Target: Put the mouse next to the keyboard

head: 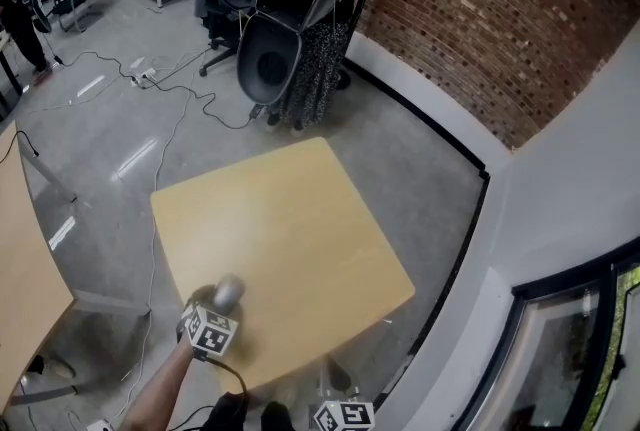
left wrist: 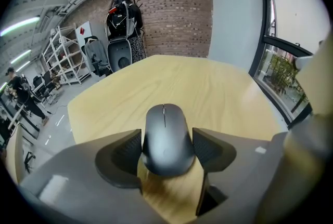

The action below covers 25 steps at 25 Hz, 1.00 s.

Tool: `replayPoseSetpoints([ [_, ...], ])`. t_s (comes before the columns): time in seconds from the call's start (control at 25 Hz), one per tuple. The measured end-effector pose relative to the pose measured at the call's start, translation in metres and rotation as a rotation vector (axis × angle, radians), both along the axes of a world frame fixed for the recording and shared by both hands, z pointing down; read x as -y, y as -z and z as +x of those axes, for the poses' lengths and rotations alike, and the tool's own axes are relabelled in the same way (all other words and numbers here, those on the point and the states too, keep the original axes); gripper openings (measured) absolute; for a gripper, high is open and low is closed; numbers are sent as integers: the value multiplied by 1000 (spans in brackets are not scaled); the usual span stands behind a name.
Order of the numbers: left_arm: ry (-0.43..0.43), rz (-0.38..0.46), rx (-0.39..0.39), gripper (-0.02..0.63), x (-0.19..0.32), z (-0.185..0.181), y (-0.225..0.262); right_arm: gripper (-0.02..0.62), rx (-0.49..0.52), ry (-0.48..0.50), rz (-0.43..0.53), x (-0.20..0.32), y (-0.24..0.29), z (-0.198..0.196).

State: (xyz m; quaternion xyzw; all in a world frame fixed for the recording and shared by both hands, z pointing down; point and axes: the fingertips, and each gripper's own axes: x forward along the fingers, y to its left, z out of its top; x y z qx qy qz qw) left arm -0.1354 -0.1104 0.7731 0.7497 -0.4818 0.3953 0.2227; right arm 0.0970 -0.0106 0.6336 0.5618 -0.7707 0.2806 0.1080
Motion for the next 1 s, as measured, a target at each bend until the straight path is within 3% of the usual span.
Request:
replayPoseSetpoints([
  [0.4, 53, -31, -71, 308, 0, -2, -4, 14, 0, 3, -8, 1, -2, 1],
  [1.0, 70, -8, -76, 304, 0, -5, 0, 14, -4, -1, 3, -2, 1, -2],
])
